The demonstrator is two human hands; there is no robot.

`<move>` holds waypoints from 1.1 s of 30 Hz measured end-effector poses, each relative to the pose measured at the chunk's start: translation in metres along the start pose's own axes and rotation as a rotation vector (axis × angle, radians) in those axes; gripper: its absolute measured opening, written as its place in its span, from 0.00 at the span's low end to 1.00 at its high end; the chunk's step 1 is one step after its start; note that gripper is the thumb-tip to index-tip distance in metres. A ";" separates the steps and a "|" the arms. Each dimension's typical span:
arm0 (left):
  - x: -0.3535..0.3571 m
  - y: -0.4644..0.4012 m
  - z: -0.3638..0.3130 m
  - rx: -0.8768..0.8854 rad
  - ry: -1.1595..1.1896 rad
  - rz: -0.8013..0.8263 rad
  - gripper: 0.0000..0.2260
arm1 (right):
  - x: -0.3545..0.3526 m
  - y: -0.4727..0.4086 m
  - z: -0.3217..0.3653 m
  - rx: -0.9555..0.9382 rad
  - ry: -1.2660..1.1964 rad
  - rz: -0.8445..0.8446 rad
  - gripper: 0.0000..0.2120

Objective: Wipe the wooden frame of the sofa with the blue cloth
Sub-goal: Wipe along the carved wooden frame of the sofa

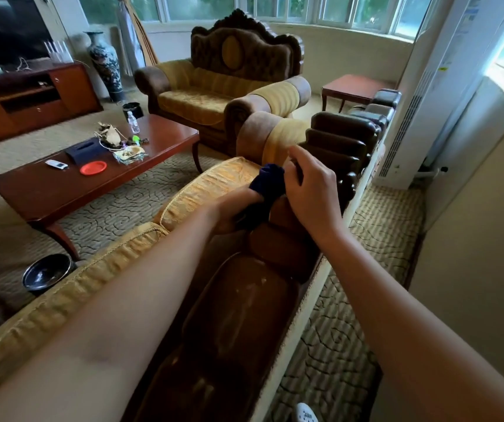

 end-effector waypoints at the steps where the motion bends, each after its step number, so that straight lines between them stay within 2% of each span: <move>1: 0.002 0.000 0.001 -0.056 0.077 0.061 0.06 | 0.000 0.000 -0.001 0.007 -0.003 -0.017 0.15; 4: 0.006 0.001 0.010 -0.076 0.199 0.170 0.09 | 0.002 -0.001 -0.002 0.009 0.041 -0.011 0.15; 8: 0.001 0.008 0.025 -0.058 0.226 0.063 0.24 | 0.004 -0.001 0.002 0.026 0.120 0.017 0.15; 15: -0.005 0.039 0.031 0.084 0.136 -0.002 0.14 | 0.009 0.002 0.011 0.014 0.207 0.087 0.15; 18: 0.004 0.031 0.018 0.114 0.157 0.036 0.15 | 0.008 0.002 0.010 0.032 0.188 0.066 0.14; 22: 0.012 0.004 -0.006 0.060 0.102 0.015 0.14 | 0.006 -0.001 0.006 0.046 0.167 0.046 0.14; 26: 0.017 -0.011 -0.001 0.019 0.119 0.020 0.14 | 0.003 -0.001 0.003 0.060 0.168 0.024 0.13; 33: 0.010 0.028 0.006 0.142 0.146 0.029 0.10 | 0.008 0.002 0.013 0.048 0.240 0.106 0.14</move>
Point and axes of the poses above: each hand's wrist, its own y-axis away from the middle knuckle, its own x-axis out of the palm, z = x × y, the point moved 5 cm from there along -y, towards the middle knuckle, and after that the axes turned 1 degree about -x, right-handed, at the moved point
